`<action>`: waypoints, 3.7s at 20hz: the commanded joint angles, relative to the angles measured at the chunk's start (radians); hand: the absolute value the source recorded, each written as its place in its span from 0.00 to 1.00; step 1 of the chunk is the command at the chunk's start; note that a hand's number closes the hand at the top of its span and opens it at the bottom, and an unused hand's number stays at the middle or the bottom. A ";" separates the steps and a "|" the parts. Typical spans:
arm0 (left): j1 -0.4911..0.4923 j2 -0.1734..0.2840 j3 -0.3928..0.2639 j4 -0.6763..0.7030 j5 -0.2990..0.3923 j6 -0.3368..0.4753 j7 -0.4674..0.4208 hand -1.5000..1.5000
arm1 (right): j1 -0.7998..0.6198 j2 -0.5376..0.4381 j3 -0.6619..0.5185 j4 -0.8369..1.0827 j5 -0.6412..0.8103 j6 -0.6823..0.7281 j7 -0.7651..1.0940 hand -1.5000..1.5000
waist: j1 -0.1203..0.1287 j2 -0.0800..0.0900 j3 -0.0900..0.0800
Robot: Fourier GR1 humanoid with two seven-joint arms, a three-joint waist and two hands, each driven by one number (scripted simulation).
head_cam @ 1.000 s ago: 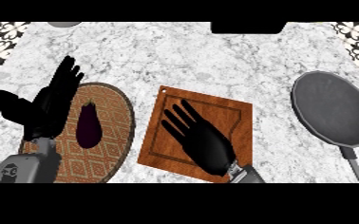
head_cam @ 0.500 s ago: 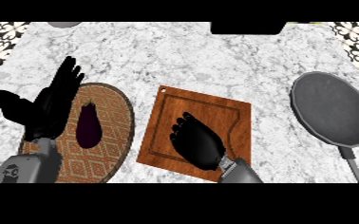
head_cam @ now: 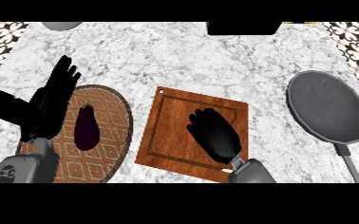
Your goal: Pick the lemon from the cutting board and place it in the pan
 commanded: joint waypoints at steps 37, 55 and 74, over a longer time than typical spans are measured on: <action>0.001 -0.016 0.028 0.028 -0.016 -0.042 -0.037 0.50 | -0.089 -0.257 -0.885 -0.520 -0.432 0.278 0.377 1.00 | 0.018 0.023 0.010; 0.010 -0.028 0.032 0.048 -0.019 -0.079 -0.059 0.50 | -0.206 -0.440 -0.940 0.409 -0.468 -0.138 -0.075 1.00 | 0.031 0.027 0.009; 0.007 -0.055 0.022 -0.025 -0.040 -0.032 0.009 0.50 | -0.291 -0.529 -1.270 0.744 -0.953 0.003 -0.288 0.00 | 0.013 0.018 0.010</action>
